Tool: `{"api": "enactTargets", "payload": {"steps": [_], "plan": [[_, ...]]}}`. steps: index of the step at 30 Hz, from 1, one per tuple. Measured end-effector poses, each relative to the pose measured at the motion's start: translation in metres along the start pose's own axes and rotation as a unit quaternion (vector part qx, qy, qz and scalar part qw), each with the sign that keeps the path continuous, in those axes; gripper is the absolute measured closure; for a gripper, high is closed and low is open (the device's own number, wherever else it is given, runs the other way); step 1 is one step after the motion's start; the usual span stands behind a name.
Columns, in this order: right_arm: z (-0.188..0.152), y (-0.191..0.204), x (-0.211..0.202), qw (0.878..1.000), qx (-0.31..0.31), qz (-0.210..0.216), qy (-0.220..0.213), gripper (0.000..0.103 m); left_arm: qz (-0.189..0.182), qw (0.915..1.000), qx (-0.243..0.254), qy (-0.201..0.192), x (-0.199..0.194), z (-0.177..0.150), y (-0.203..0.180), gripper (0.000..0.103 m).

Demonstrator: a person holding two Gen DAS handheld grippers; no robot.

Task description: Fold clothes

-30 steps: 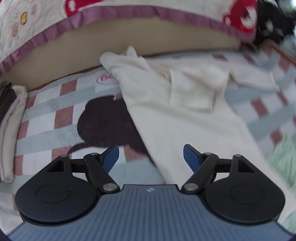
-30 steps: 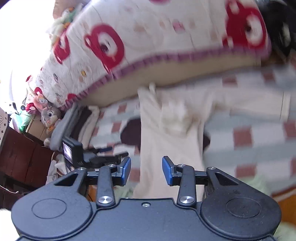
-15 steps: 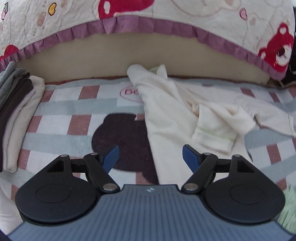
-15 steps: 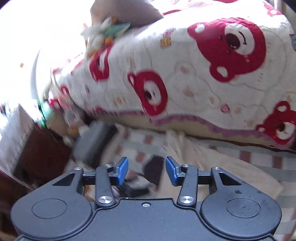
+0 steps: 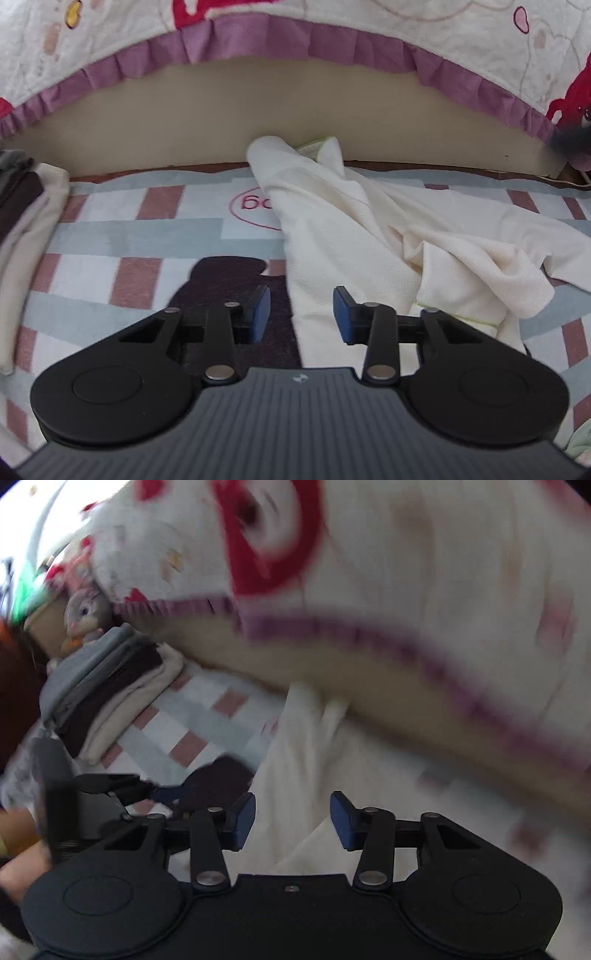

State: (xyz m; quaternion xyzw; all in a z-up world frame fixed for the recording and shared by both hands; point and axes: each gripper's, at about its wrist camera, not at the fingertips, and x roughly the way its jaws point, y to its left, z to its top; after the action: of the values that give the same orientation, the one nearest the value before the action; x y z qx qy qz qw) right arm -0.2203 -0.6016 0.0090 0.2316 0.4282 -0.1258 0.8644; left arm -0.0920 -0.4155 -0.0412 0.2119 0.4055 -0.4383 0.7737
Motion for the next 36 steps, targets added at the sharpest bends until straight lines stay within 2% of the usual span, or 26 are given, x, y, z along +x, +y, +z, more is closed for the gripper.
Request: {"api": "enactTargets", "payload": {"steps": [1, 2, 4, 5, 7, 8, 9, 12, 13, 14, 15, 17, 18, 19, 21, 23, 24, 26, 28, 32, 34, 36], "plan": [[-0.009, -0.011, 0.022, 0.999, 0.028, 0.009, 0.013, 0.063, -0.007, 0.9999, -0.004, -0.005, 0.005, 0.003, -0.001, 0.066], [-0.016, -0.012, 0.032, 0.999, 0.020, -0.013, 0.025, 0.065, -0.014, 0.9998, -0.009, -0.012, 0.009, 0.006, -0.001, 0.066], [-0.025, -0.004, 0.035, 0.997, -0.040, -0.063, 0.012, 0.064, -0.028, 0.9992, -0.021, -0.021, 0.021, 0.012, -0.003, 0.066], [-0.028, 0.000, 0.039, 0.995, -0.064, -0.074, 0.017, 0.064, -0.033, 0.9989, -0.028, -0.021, 0.029, 0.016, -0.004, 0.062], [-0.037, 0.009, 0.049, 0.989, -0.112, -0.080, 0.042, 0.059, -0.034, 0.9986, -0.038, -0.016, 0.048, 0.024, -0.008, 0.060], [-0.045, 0.016, 0.057, 0.983, -0.150, -0.090, 0.051, 0.049, -0.032, 0.9986, -0.041, -0.011, 0.058, 0.029, -0.010, 0.058], [-0.054, 0.023, 0.067, 0.975, -0.188, -0.102, 0.056, 0.045, -0.031, 0.9986, -0.044, -0.006, 0.067, 0.035, -0.012, 0.057], [-0.077, 0.029, 0.100, 0.950, -0.272, -0.137, 0.068, 0.045, -0.018, 0.9994, -0.029, 0.002, 0.093, 0.049, -0.024, 0.045], [-0.081, 0.021, 0.109, 0.947, -0.276, -0.149, 0.067, 0.046, -0.011, 0.9997, -0.020, 0.003, 0.101, 0.053, -0.028, 0.042], [-0.081, 0.010, 0.116, 0.951, -0.261, -0.152, 0.065, 0.059, -0.003, 0.9999, -0.012, 0.004, 0.110, 0.058, -0.033, 0.042], [-0.078, -0.005, 0.118, 0.963, -0.222, -0.140, 0.056, 0.098, 0.004, 1.0000, -0.003, 0.005, 0.119, 0.062, -0.037, 0.042], [-0.073, -0.041, 0.099, 0.989, -0.104, -0.104, 0.013, 0.097, 0.018, 0.9997, 0.010, 0.011, 0.138, 0.069, -0.043, 0.037], [-0.070, -0.059, 0.087, 0.995, -0.042, -0.085, -0.010, 0.097, 0.024, 0.9995, 0.014, 0.017, 0.147, 0.071, -0.044, 0.037], [-0.070, -0.075, 0.071, 0.996, 0.006, -0.081, -0.040, 0.097, 0.030, 0.9991, 0.018, 0.023, 0.156, 0.074, -0.046, 0.038], [-0.077, -0.109, 0.037, 0.985, 0.113, -0.080, -0.104, 0.096, 0.005, 0.9990, 0.034, 0.028, 0.166, 0.074, -0.048, 0.101], [-0.095, -0.149, 0.012, 0.953, 0.256, -0.057, -0.154, 0.096, 0.002, 0.9986, 0.052, 0.013, 0.165, 0.071, -0.054, 0.099], [-0.102, -0.159, 0.009, 0.945, 0.281, -0.067, -0.156, 0.096, 0.009, 0.9983, 0.057, -0.004, 0.161, 0.070, -0.057, 0.099], [-0.112, -0.169, 0.006, 0.937, 0.293, -0.117, -0.148, 0.096, 0.016, 0.9972, 0.060, -0.042, 0.148, 0.071, -0.064, 0.099], [-0.118, -0.177, 0.001, 0.931, 0.295, -0.164, -0.144, 0.096, 0.001, 0.9949, 0.053, -0.086, 0.132, 0.076, -0.070, 0.099], [-0.117, -0.186, -0.007, 0.919, 0.301, -0.174, -0.183, 0.096, -0.022, 0.9870, 0.069, -0.143, 0.117, 0.093, -0.096, 0.099], [-0.116, -0.184, -0.010, 0.914, 0.295, -0.201, -0.195, 0.096, -0.039, 0.9827, 0.069, -0.167, 0.118, 0.097, -0.108, 0.099], [-0.119, -0.186, -0.017, 0.907, 0.287, -0.231, -0.204, 0.096, -0.040, 0.9842, 0.058, -0.163, 0.135, 0.096, -0.114, 0.099]]}}
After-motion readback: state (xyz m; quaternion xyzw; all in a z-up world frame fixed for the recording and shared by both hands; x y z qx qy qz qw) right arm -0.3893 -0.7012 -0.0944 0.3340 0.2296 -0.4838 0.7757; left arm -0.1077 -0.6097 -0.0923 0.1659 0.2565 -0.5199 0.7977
